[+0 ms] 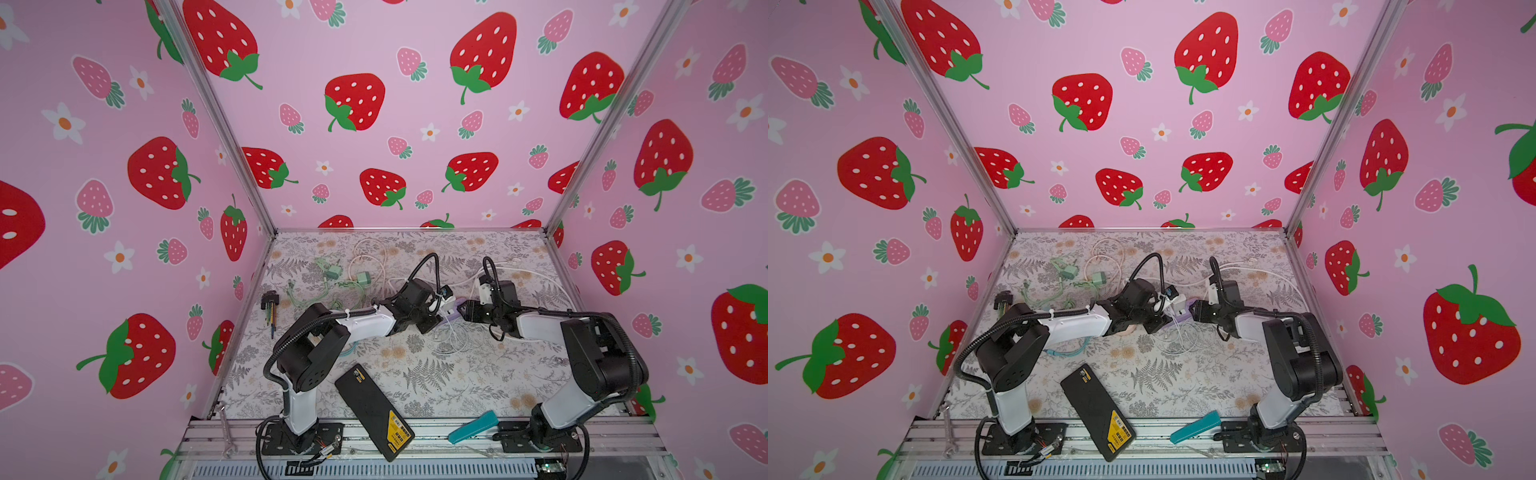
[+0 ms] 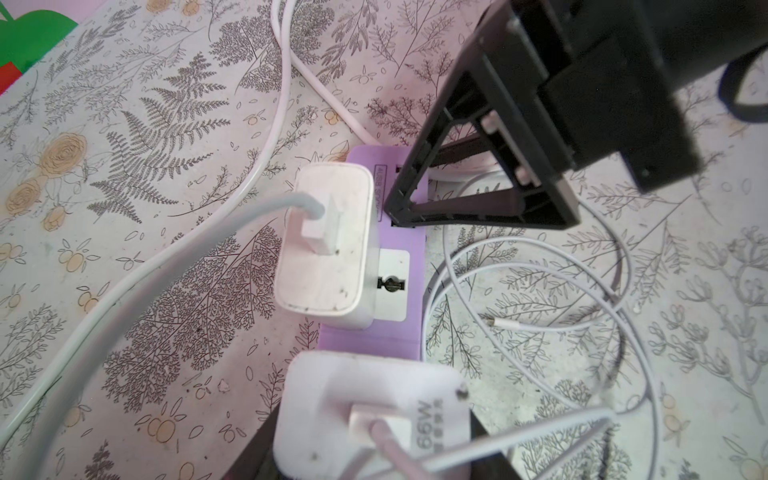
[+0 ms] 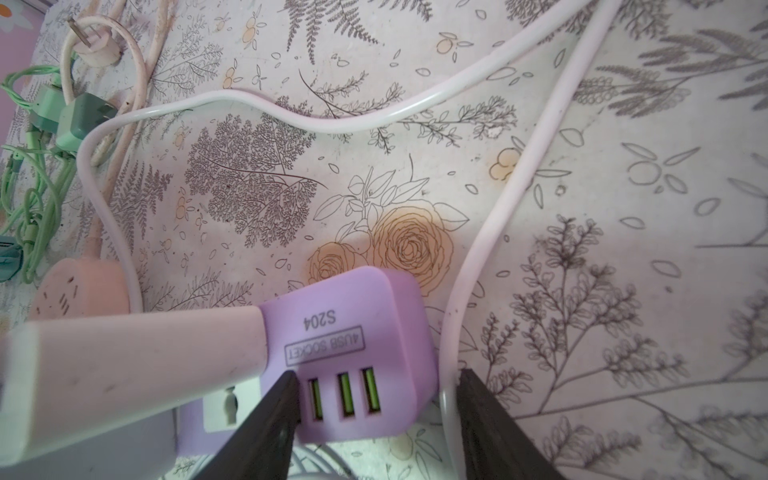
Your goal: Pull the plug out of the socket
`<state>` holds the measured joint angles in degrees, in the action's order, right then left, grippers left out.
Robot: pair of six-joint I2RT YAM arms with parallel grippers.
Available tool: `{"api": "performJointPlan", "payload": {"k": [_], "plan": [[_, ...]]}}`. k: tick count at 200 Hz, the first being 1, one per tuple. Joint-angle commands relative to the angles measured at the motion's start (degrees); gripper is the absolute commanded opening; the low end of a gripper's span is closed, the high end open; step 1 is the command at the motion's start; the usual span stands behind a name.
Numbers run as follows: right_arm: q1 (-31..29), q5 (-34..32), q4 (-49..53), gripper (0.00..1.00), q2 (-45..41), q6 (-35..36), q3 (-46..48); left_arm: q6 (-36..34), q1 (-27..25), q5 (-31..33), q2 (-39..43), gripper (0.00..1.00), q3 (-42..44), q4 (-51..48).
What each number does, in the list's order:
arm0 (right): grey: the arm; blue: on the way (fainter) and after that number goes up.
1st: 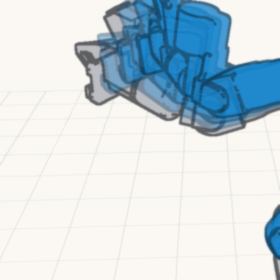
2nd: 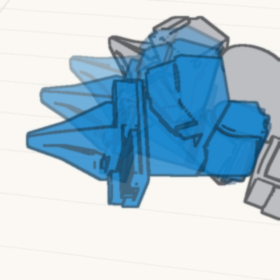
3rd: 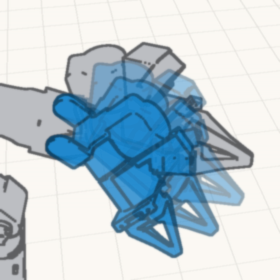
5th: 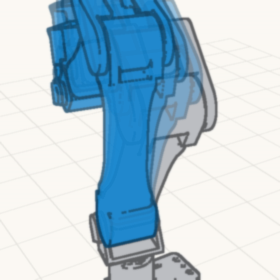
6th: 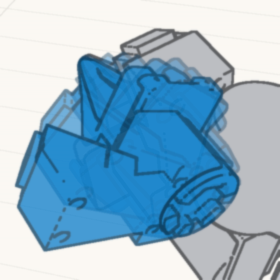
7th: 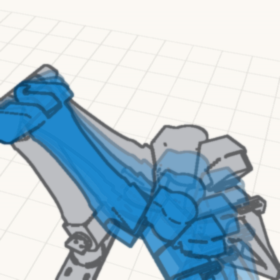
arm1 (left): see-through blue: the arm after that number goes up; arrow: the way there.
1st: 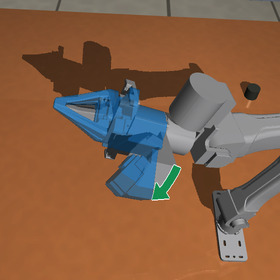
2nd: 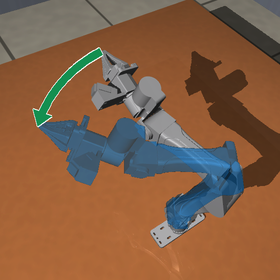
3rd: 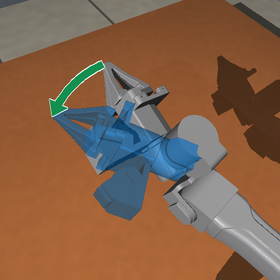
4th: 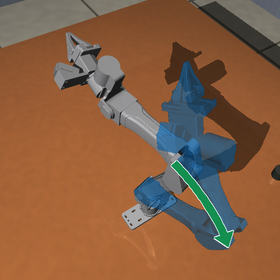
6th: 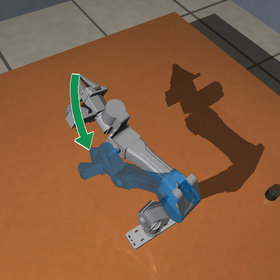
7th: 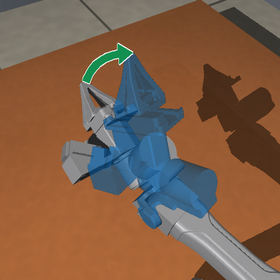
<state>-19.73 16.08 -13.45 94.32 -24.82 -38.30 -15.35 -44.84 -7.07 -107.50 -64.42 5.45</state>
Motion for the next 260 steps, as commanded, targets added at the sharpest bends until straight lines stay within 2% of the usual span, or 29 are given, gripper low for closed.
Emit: {"api": "performJointPlan", "payload": {"k": [1,30,85,188,260], "plan": [[-0.1,-5.2,9.8,0.61,4.1,0.4,2.2,-1.2,0.4,2.4,1.4,0.27,0.3,-0.1],[-0.1,-5.2,9.8,0.61,4.1,0.4,2.1,1.5,1.2,-4.0,1.6,0.26,-0.5,-0.6],[-0.3,-5.4,9.9,0.61,4.3,0.5,2.1,6.2,4.4,-12.1,3.6,0.26,-1.9,-2.7],[-0.4,-5.6,10.1,0.61,4.2,0.3,2.0,3.6,2.6,-11.3,7.6,0.26,-2.1,-6.3],[-0.5,-5.7,10.1,0.61,4.4,0.5,1.9,2.5,0.3,-11.1,17.4,0.27,-1.8,-8.4]]}}
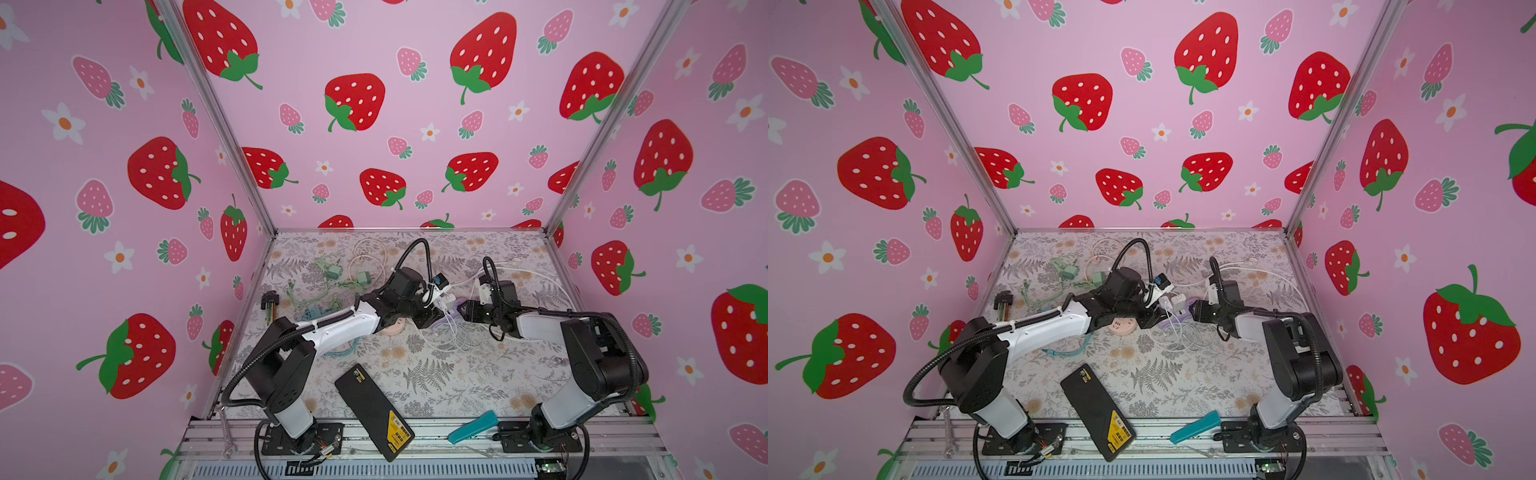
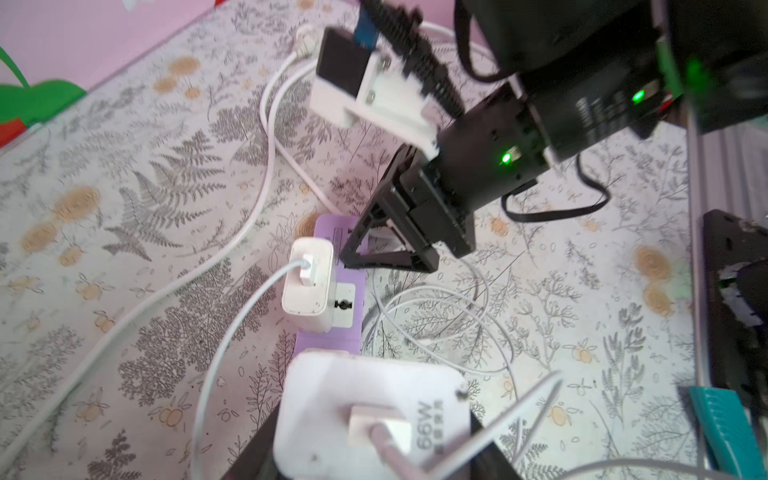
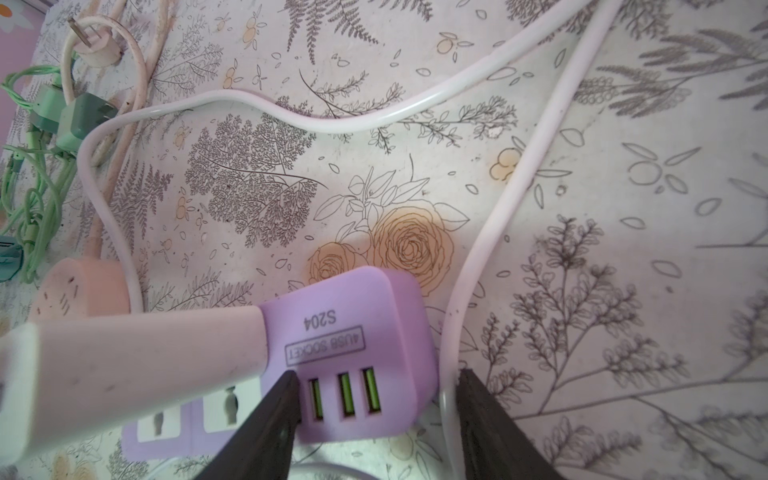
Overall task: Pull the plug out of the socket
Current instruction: 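Carry the white charger away from the strip with the left gripper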
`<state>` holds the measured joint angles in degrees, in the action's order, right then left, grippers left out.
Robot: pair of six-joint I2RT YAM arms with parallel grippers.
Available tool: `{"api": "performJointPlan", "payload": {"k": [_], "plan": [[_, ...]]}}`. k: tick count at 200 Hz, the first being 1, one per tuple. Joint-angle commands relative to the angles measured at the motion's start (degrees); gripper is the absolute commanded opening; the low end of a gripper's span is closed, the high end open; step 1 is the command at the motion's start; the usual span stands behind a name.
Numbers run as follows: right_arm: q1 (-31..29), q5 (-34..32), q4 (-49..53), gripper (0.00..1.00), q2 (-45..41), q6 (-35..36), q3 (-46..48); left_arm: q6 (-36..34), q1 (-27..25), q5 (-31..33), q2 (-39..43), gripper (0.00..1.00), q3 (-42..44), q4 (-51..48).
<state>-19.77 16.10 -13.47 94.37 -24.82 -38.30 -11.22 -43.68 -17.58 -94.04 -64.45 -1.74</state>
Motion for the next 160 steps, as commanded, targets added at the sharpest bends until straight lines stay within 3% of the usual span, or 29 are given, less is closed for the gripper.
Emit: {"api": "performJointPlan", "payload": {"k": [1,46,114,160], "plan": [[-0.4,-5.7,10.2,0.61,4.4,0.5,1.9,-1.6,-0.8,-0.5,4.1,0.27,-1.7,-1.3],[-0.4,-5.7,10.2,0.61,4.6,0.5,1.7,-2.0,-1.5,1.7,10.9,0.28,-1.9,-4.3],[-0.5,-5.7,10.2,0.61,4.9,0.6,1.6,-0.9,-2.1,13.8,20.0,0.29,-4.9,-18.2],[-0.6,-5.8,10.3,0.61,5.2,0.6,1.4,1.9,-2.1,10.1,22.6,0.31,-3.5,-26.2]]}}
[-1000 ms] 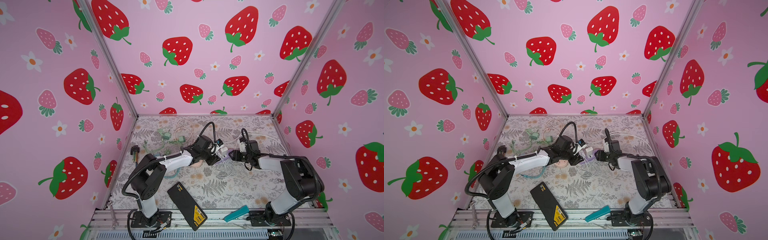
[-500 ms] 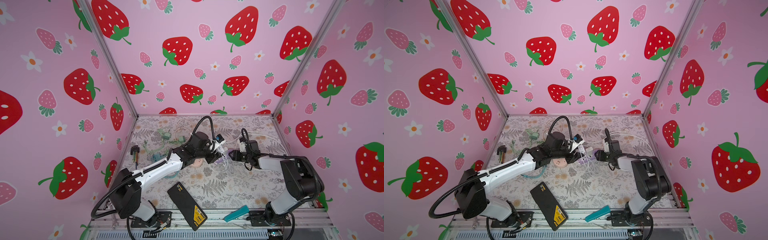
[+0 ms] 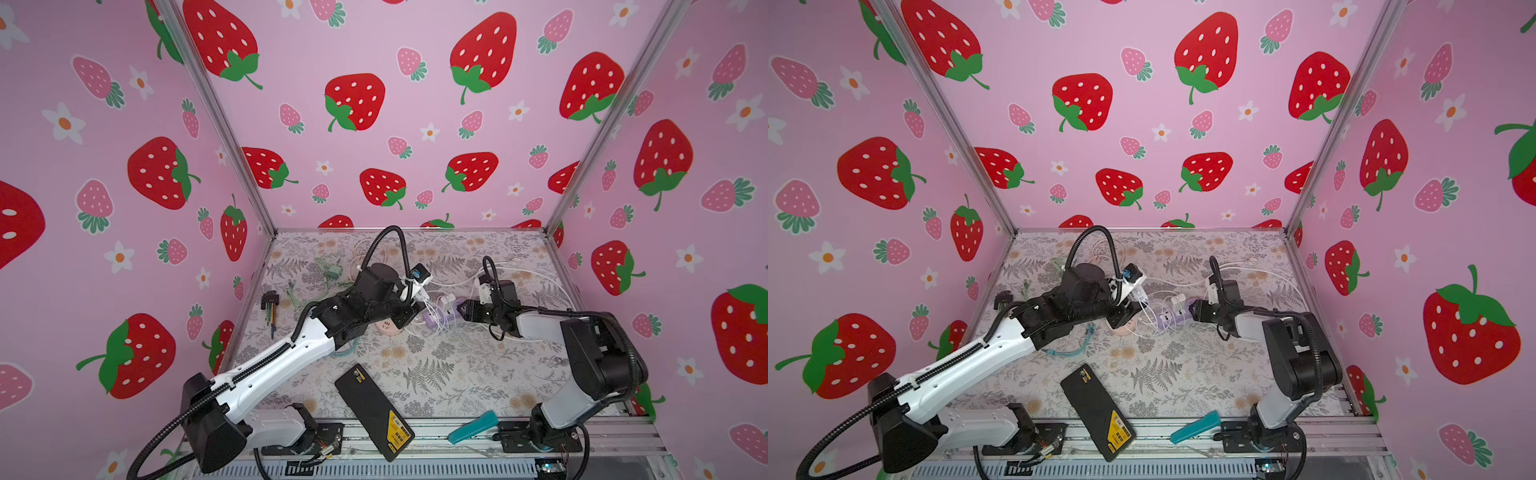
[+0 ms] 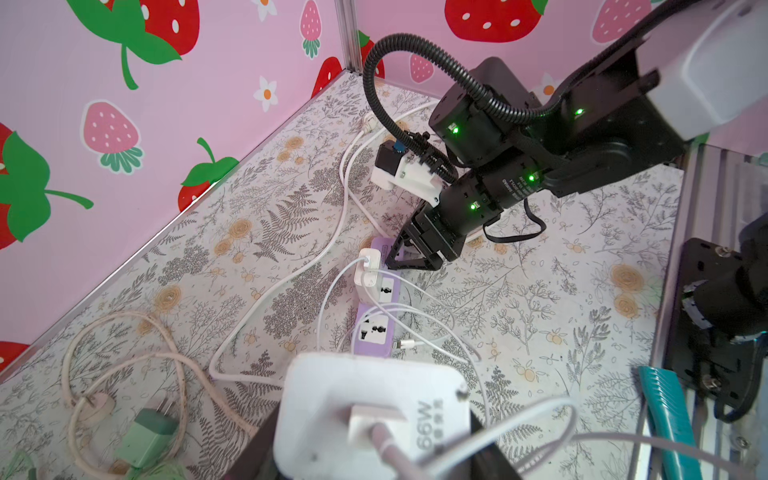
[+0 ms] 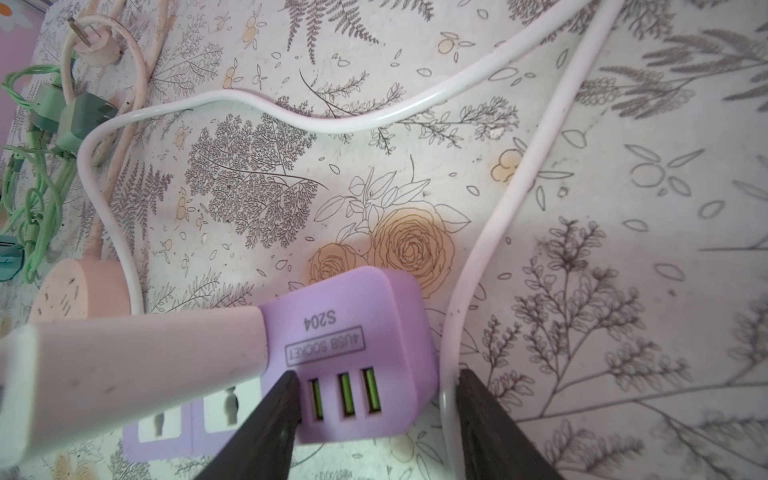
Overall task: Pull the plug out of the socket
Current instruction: 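Carry the white charger away from the strip with the left gripper, then lower the white charger onto the table and open the left gripper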
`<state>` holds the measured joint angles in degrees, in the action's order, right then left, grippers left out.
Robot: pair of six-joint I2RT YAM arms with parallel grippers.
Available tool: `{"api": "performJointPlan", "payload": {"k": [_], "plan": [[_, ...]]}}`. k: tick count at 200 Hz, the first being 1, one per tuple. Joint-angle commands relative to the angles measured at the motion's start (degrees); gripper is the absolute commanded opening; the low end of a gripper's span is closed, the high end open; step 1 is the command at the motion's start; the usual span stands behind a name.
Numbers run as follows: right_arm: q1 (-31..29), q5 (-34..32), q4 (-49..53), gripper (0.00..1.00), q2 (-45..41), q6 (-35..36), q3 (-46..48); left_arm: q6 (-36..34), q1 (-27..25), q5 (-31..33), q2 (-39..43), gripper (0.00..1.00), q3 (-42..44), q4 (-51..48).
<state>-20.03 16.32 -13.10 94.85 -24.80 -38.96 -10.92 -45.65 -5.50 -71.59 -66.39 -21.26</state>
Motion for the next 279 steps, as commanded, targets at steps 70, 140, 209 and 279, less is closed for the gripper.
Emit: {"api": "performJointPlan", "payload": {"k": [70,140,209,279], "plan": [[-0.4,-6.1,10.1,0.61,5.1,0.6,1.7,1.6,-8.6,-8.7,-5.9,0.29,1.4,-15.1],[-0.5,-6.1,10.2,0.61,5.3,0.6,1.6,-2.2,-12.2,-8.5,-21.4,0.28,0.0,-15.9],[-0.6,-6.1,10.3,0.61,5.3,0.7,1.7,-2.5,-12.8,-6.9,-33.6,0.28,-5.7,-17.1],[-0.6,-6.1,10.4,0.61,5.3,0.7,1.6,-1.7,-12.8,-5.2,-35.2,0.45,-7.6,-14.9]]}}
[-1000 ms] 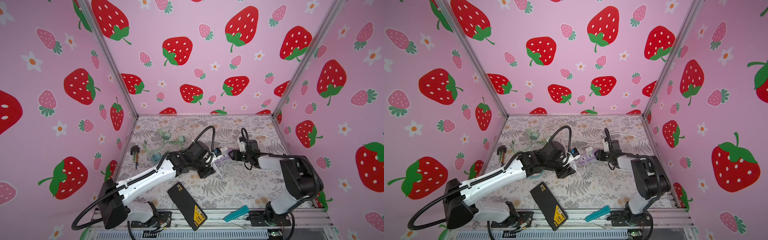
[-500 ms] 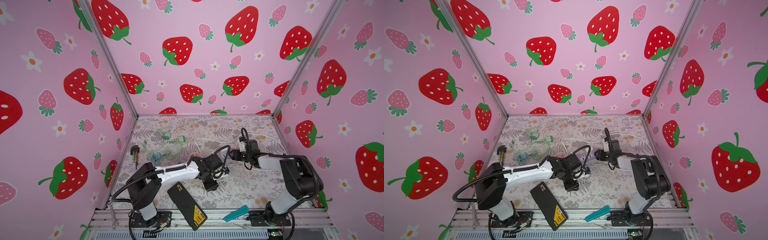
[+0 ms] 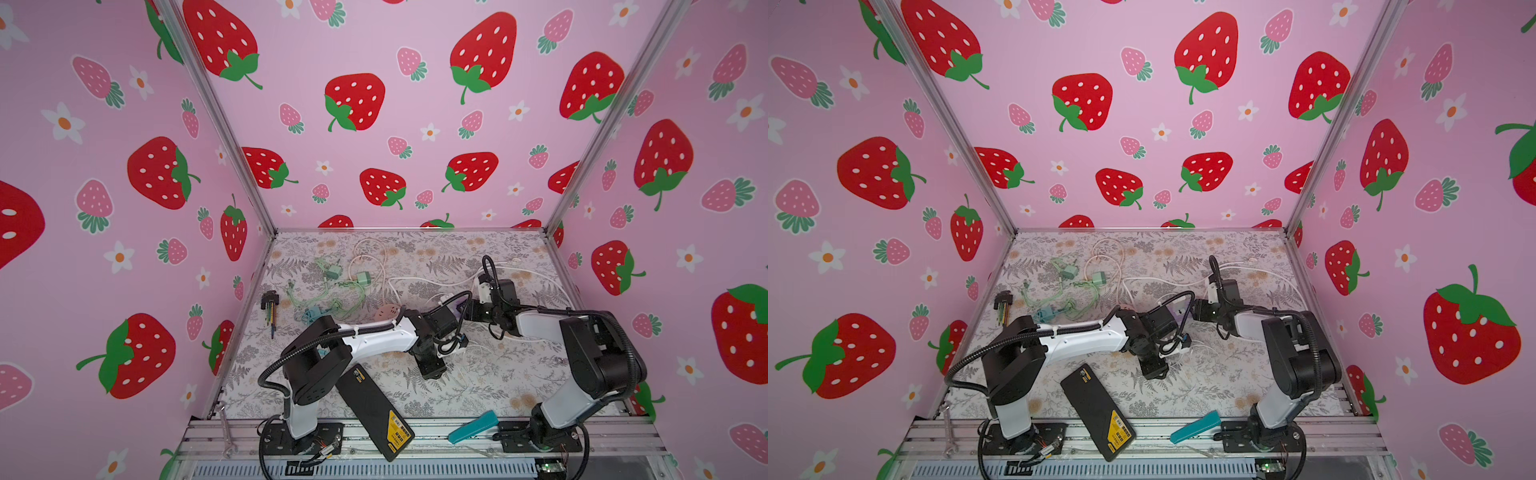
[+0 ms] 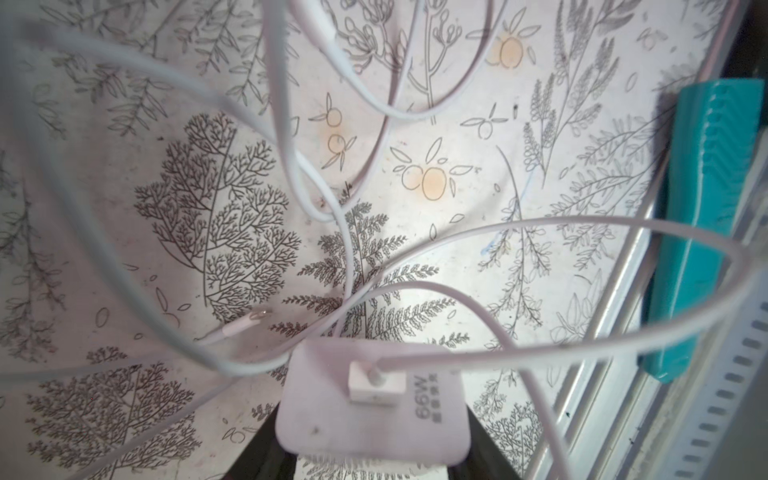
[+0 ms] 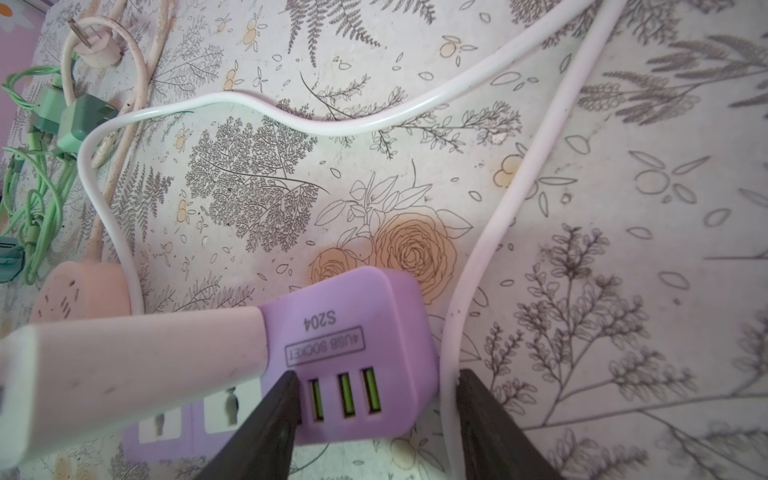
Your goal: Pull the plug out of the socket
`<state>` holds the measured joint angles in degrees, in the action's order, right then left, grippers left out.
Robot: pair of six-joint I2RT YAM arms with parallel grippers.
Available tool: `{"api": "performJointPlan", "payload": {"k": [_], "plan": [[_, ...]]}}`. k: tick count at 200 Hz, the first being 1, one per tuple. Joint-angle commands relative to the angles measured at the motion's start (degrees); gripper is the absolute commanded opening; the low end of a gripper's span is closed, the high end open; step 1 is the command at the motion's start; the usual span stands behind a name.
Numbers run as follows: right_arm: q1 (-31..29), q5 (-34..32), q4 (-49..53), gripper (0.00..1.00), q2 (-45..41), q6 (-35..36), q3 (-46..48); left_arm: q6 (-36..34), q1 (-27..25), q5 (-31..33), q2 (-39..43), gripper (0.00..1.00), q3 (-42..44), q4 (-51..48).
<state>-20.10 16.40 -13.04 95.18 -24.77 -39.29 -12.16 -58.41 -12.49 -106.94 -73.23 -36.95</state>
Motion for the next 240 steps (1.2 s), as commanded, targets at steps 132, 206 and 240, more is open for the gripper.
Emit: {"api": "performJointPlan", "payload": {"k": [132,206,240], "plan": [[-0.6,-6.2,10.3,0.61,4.9,0.6,2.0,0.4,0.0,1.8,10.5,0.58,2.9,3.4],[-0.6,-6.2,10.3,0.61,5.0,0.5,2.0,5.7,4.5,4.0,26.7,0.58,5.7,13.2],[-0.6,-6.2,10.1,0.61,5.1,0.2,2.0,10.6,12.4,1.7,28.0,0.6,6.9,20.0]]}}
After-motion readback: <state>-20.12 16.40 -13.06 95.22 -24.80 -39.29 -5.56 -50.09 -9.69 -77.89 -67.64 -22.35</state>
